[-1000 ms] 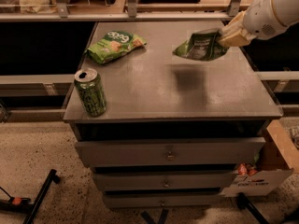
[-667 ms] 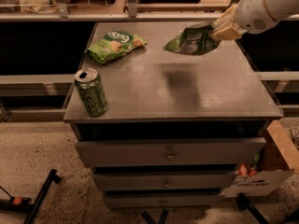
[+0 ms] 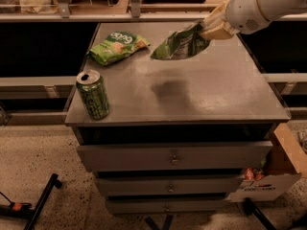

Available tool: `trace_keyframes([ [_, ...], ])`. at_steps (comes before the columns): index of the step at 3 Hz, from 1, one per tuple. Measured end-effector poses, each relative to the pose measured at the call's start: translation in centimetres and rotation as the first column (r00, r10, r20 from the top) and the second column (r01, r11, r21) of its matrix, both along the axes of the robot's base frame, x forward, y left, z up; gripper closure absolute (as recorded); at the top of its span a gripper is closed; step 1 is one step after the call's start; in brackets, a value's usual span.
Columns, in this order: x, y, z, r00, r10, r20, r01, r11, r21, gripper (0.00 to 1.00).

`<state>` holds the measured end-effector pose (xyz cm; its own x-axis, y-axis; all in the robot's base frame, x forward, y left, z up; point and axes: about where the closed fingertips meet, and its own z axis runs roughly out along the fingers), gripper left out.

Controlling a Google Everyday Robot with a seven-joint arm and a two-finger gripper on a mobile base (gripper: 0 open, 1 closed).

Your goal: Move green jalapeno chip bag near green can

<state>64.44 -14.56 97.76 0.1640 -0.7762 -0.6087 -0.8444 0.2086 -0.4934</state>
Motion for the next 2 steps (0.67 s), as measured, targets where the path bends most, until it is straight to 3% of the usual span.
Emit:
trace_keyframes([
  [2,-3.3,5.7,-0.1,0.9912,0.13,0.026,-0.129,0.992,-0.008,1.0],
])
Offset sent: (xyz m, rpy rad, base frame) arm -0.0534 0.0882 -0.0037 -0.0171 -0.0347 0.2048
